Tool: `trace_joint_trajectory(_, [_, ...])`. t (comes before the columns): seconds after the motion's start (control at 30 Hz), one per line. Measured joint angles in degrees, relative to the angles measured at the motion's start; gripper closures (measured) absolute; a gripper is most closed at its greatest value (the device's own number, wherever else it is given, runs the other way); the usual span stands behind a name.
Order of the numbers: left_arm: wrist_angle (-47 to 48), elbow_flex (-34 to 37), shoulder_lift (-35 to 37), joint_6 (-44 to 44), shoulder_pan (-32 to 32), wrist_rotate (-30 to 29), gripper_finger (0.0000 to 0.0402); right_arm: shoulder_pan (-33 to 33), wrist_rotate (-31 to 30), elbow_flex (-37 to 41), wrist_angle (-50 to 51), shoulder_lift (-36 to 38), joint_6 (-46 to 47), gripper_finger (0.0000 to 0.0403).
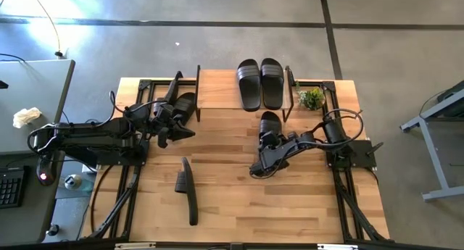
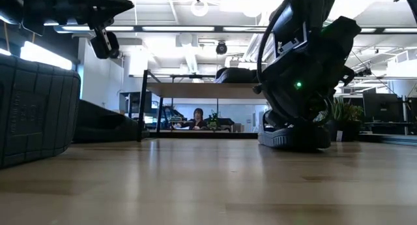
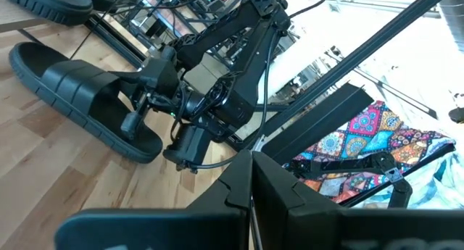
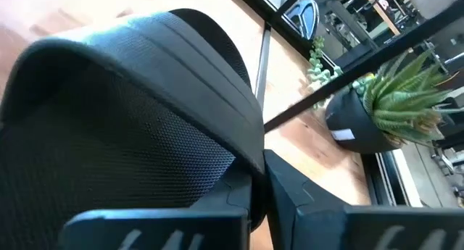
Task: Pick and place slides into the shelf
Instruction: Put the black slipper under the shelf
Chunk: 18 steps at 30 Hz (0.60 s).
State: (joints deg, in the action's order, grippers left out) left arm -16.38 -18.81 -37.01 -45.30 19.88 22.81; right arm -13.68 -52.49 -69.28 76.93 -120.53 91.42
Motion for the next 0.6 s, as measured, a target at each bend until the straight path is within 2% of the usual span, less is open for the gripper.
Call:
trace_joint_trajectory(0.33, [0.02, 0.0, 0.0, 0.0, -0.01, 0.0, 0.0401, -0.37, 0.03, 0.02, 1.72, -0.01, -0.18, 0.0319])
trace_joint_trajectory(0.6, [0.0, 0.0, 0.0, 0.0, -0.01, 0.02, 0.0401, -2.55, 0.98, 0.02, 2.05, -0.02, 1.75, 0.0289])
